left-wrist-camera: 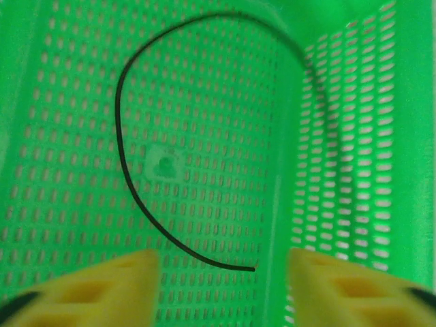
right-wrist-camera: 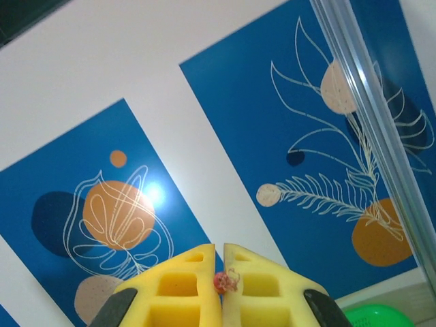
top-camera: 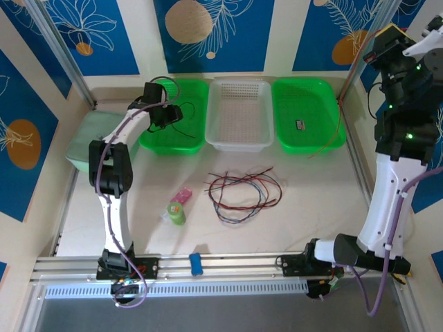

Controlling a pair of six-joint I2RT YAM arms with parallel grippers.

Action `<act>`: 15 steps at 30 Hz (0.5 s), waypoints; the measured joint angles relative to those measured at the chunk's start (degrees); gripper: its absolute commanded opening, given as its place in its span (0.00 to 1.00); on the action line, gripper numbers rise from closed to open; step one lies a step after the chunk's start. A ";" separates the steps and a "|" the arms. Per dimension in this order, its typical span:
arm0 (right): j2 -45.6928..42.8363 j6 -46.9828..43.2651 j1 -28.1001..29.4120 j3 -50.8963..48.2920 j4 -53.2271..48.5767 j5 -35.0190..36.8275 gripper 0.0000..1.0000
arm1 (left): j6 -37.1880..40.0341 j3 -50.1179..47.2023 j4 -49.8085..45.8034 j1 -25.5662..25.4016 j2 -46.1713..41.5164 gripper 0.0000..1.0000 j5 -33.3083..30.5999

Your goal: Untangle the cables

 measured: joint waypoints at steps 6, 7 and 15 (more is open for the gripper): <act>4.11 -1.05 0.11 2.86 -0.42 -0.17 0.00 | 1.86 5.14 -4.22 -0.04 0.33 0.76 -2.23; 4.48 -1.25 0.11 3.19 -0.39 -0.17 0.00 | 2.14 5.86 -4.17 -0.04 -0.07 0.76 -2.93; 7.91 -1.81 0.87 6.16 -0.26 -0.17 0.00 | 4.70 6.01 -5.05 -0.04 -10.36 0.79 -7.19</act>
